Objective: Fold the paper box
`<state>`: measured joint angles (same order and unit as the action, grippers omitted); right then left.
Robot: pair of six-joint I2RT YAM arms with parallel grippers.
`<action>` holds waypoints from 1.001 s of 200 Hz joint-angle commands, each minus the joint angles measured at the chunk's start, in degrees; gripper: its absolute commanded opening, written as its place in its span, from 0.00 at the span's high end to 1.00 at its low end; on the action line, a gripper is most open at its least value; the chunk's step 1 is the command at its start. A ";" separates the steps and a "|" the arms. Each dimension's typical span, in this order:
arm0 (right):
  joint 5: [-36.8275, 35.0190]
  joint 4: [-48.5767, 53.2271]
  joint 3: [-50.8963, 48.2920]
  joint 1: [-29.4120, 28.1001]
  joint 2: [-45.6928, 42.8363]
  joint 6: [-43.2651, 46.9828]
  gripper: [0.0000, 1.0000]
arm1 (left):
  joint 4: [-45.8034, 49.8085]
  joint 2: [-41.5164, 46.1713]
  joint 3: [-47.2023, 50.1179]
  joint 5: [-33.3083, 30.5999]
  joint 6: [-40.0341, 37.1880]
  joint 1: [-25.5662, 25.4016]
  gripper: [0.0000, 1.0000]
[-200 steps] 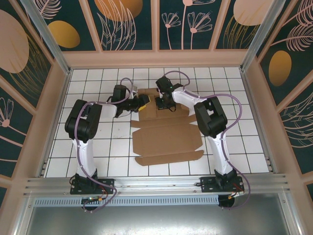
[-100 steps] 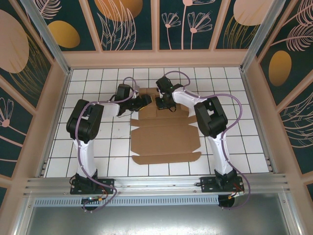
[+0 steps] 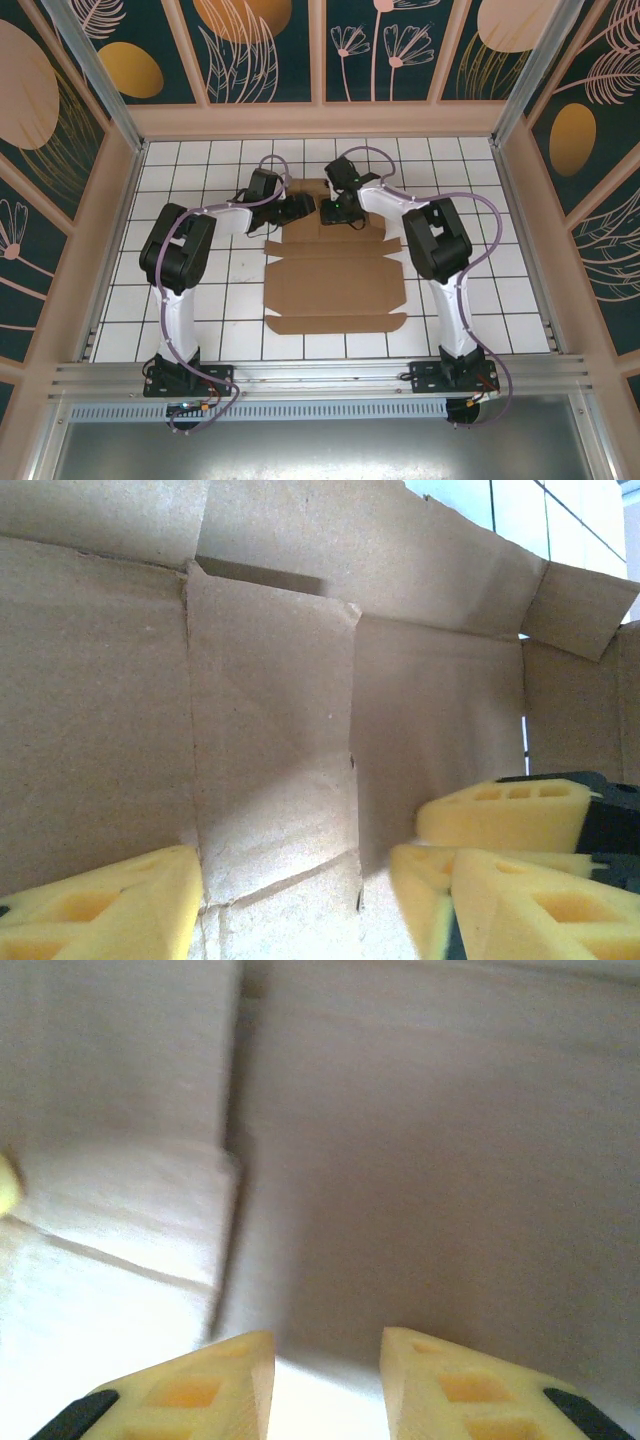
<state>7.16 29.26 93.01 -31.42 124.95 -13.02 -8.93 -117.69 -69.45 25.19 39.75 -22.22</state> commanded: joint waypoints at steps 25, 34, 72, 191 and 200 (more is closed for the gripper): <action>4.52 0.85 -4.70 3.11 -5.10 -1.64 0.70 | 11.12 6.46 -0.56 -1.06 -1.81 2.25 0.33; 4.70 0.89 -5.13 3.35 -5.06 -1.62 0.71 | 12.16 8.14 -0.98 -1.27 -1.86 2.88 0.33; 4.58 -0.31 -7.64 3.65 -4.38 -1.41 0.72 | 14.79 11.25 1.80 -2.47 -2.52 5.68 0.35; -0.77 2.12 -6.75 2.50 -2.10 0.18 0.83 | 21.42 20.95 2.32 -20.66 -5.16 8.21 0.41; -0.59 2.27 -6.88 2.50 -2.12 0.34 0.83 | 22.61 21.98 0.80 -23.97 -6.47 8.23 0.40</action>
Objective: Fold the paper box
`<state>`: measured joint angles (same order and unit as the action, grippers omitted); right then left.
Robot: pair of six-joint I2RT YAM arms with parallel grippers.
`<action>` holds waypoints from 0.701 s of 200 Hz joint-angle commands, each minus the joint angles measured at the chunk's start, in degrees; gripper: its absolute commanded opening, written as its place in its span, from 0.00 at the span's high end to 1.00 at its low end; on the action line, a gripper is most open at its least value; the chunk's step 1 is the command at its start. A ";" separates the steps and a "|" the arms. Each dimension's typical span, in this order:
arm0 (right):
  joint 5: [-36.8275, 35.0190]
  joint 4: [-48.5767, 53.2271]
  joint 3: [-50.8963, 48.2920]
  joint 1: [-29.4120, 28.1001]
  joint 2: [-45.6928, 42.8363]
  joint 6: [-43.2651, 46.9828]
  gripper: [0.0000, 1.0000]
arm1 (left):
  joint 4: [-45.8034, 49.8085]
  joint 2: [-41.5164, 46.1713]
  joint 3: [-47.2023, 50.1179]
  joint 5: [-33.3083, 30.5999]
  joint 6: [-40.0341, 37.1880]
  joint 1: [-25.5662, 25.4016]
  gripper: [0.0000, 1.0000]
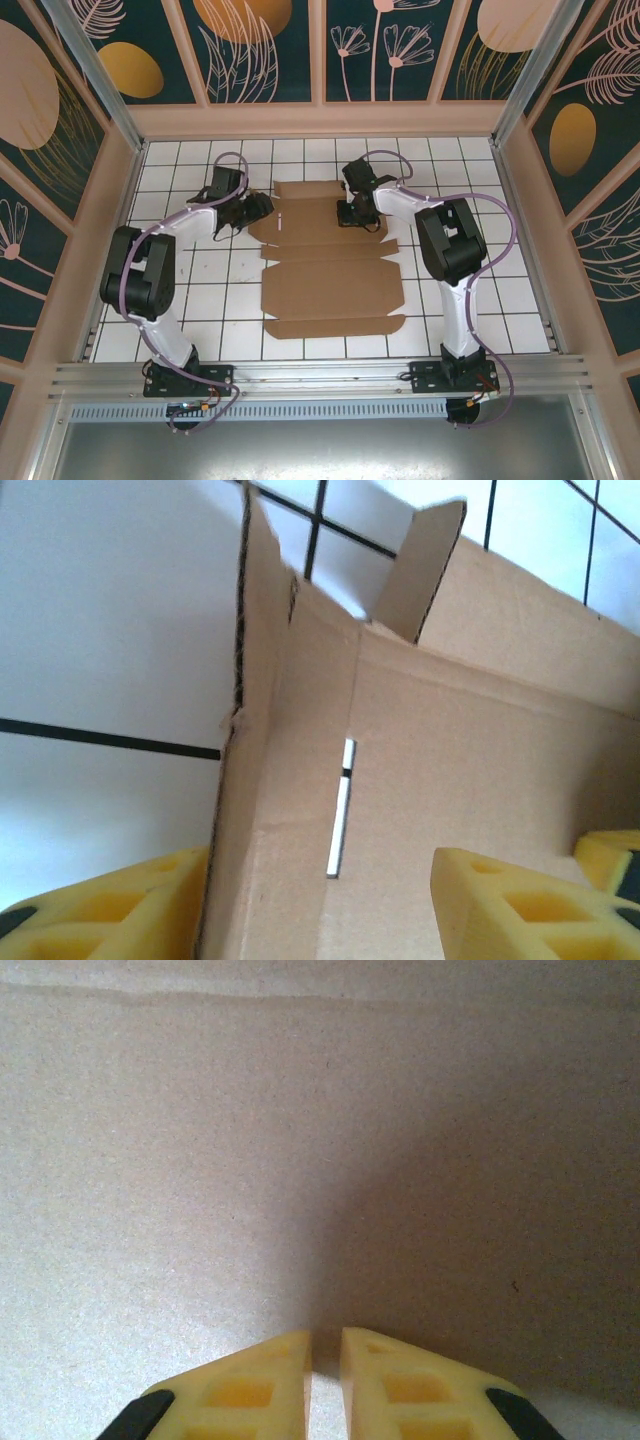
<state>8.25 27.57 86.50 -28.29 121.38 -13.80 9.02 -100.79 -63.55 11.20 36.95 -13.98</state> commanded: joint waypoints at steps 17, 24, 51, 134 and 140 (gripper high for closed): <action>-1.66 3.93 -1.01 -0.79 1.24 1.40 0.83 | 6.51 4.70 -9.30 -12.96 -5.60 0.02 0.41; -1.50 3.64 -1.60 -0.84 0.86 1.41 0.83 | 7.33 3.67 -11.54 -12.20 -6.14 0.04 0.41; -0.69 2.79 -2.44 -0.89 0.53 1.43 0.83 | 10.53 -5.03 -21.42 -5.06 -6.98 0.05 0.40; 0.53 3.38 0.16 -0.89 3.29 1.72 0.84 | 12.12 -20.46 -31.92 5.71 -3.91 0.00 0.43; 0.60 3.46 0.29 -0.81 3.41 1.65 0.84 | 12.04 -20.66 -31.93 5.91 -3.71 0.00 0.43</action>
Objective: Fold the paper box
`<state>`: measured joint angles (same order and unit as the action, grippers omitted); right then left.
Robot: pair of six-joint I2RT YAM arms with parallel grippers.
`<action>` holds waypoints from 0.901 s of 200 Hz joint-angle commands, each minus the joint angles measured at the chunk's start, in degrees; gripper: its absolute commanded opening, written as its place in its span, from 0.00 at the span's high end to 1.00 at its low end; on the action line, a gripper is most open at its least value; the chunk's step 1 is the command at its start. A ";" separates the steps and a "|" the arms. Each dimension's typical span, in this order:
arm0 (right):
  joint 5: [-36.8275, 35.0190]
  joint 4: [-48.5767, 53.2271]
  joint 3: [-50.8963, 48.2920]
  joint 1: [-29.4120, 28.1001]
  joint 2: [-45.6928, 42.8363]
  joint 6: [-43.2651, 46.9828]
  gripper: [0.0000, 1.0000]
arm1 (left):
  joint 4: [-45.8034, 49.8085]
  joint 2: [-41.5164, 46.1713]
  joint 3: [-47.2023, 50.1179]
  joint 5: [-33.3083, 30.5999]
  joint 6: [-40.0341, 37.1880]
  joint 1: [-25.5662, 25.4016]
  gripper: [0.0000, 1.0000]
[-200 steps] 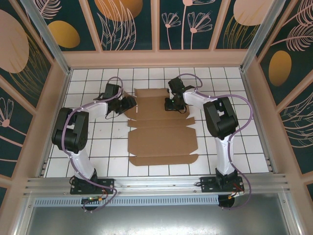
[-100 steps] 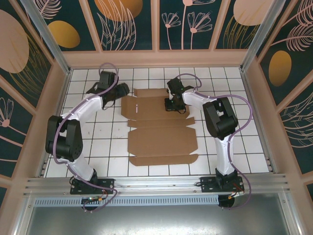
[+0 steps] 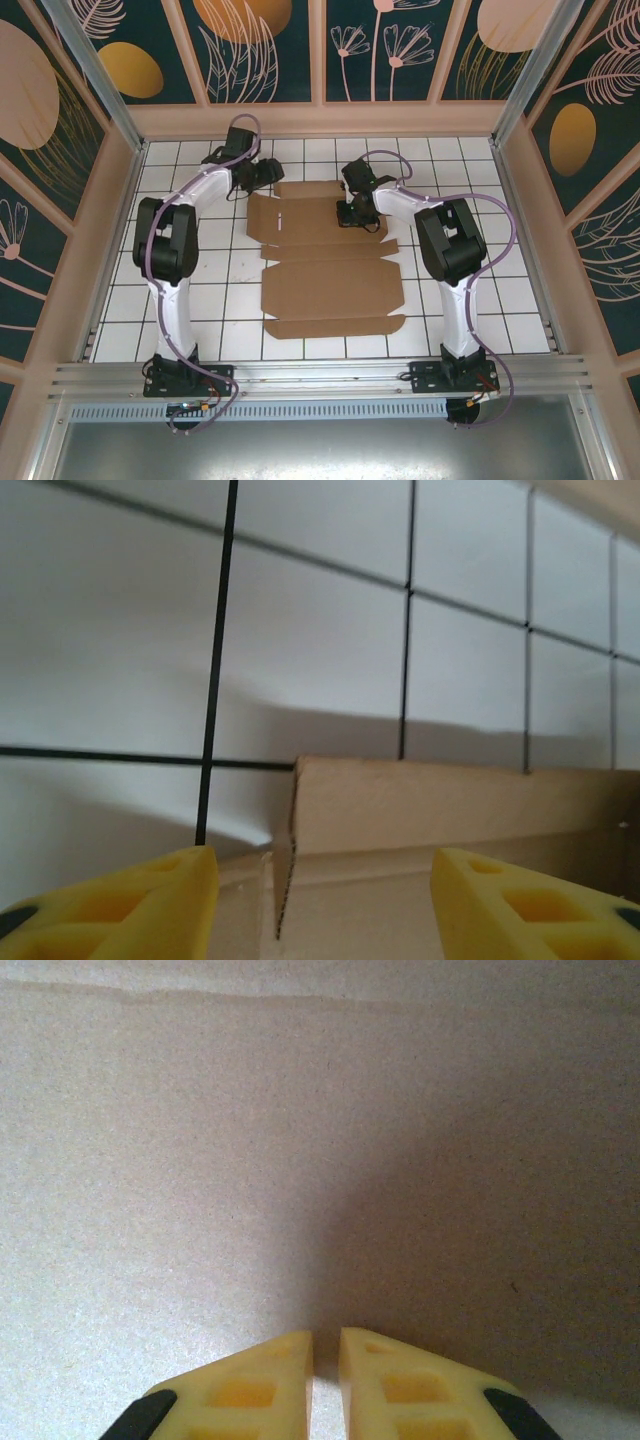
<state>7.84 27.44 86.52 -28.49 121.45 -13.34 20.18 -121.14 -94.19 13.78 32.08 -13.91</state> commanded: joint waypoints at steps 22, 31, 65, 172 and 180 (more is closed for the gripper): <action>1.13 3.74 0.65 -0.60 3.64 1.25 0.84 | 0.86 -0.98 -1.09 3.36 1.15 -0.09 0.44; 1.18 3.77 0.75 -0.60 3.71 1.37 0.84 | 0.46 -1.18 -0.81 3.65 1.30 -0.11 0.44; 1.46 3.89 0.95 -0.43 4.02 1.48 0.84 | -0.74 -2.84 -0.86 5.93 2.45 -0.08 0.46; 2.54 4.12 1.06 -0.35 5.81 1.48 0.84 | -0.81 -12.99 -11.71 9.33 6.50 -3.71 0.46; 2.54 4.20 0.96 -0.34 5.82 1.48 0.84 | -0.68 -14.01 -12.38 9.42 6.79 -3.68 0.46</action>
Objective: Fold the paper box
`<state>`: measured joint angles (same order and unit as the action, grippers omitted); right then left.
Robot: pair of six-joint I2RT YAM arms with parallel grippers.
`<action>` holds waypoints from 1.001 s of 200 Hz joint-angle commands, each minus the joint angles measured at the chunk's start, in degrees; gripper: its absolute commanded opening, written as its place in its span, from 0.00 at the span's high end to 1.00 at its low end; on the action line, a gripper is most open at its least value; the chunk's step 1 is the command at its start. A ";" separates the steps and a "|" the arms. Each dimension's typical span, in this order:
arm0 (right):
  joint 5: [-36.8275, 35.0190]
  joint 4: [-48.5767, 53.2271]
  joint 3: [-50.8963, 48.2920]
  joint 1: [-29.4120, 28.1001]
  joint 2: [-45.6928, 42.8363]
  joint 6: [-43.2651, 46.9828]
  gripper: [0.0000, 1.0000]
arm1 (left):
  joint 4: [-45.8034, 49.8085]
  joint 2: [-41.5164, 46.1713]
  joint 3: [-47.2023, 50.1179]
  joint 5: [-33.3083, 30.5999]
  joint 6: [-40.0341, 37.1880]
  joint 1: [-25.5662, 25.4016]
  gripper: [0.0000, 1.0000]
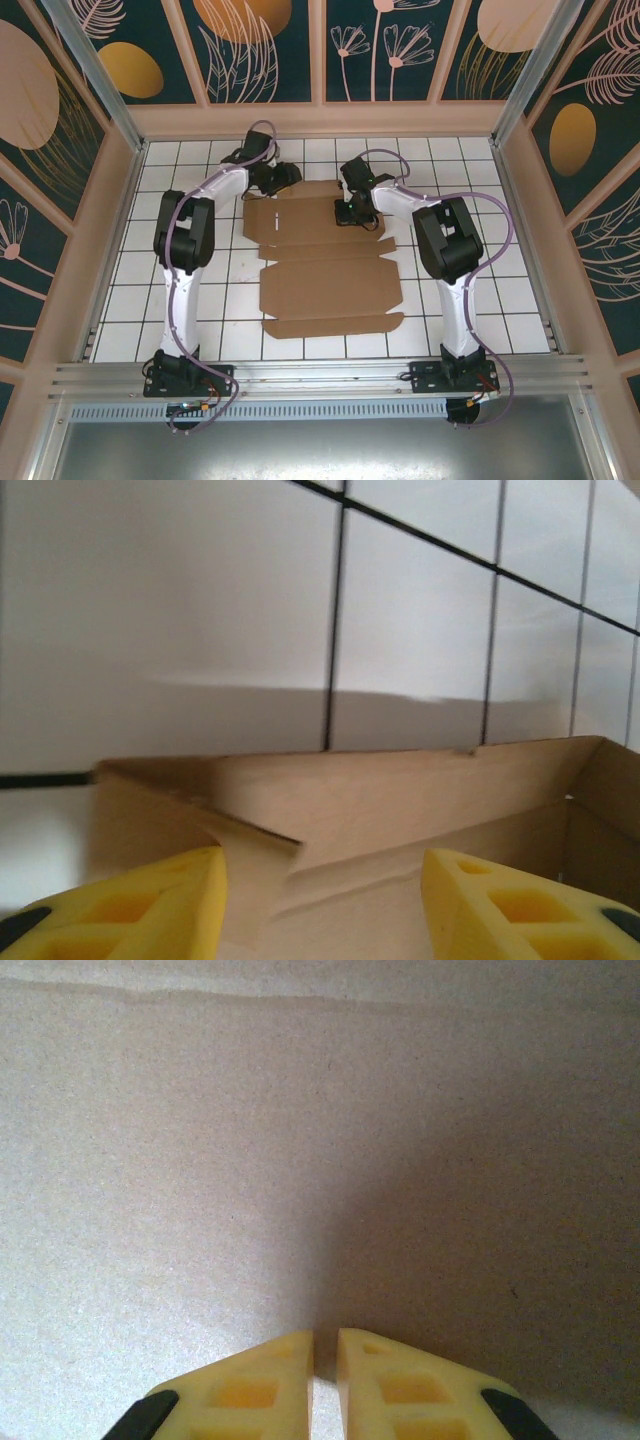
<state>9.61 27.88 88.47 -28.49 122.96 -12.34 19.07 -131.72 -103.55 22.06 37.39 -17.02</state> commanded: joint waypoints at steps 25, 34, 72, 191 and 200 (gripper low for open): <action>0.35 4.10 -1.19 -0.34 4.12 0.56 0.84 | 1.90 -4.51 -3.99 -0.20 0.52 -0.62 0.47; 0.24 4.11 -1.36 -0.25 3.83 0.64 0.84 | 1.86 -3.26 -3.55 -0.84 0.08 -0.53 0.46; 2.81 3.01 -2.61 0.01 2.51 0.05 0.84 | -2.48 5.99 1.32 1.59 1.19 0.01 0.44; 15.44 -13.66 -16.43 2.89 -17.38 -17.84 0.73 | -19.12 19.93 29.99 1.20 11.83 -8.56 0.56; 16.87 -14.38 -16.27 4.27 -19.45 -18.41 0.70 | -19.84 18.61 30.61 1.30 12.56 -8.55 0.58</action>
<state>22.11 16.45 71.90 -27.42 111.50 -27.20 3.16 -110.85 -74.50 24.62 47.27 -26.48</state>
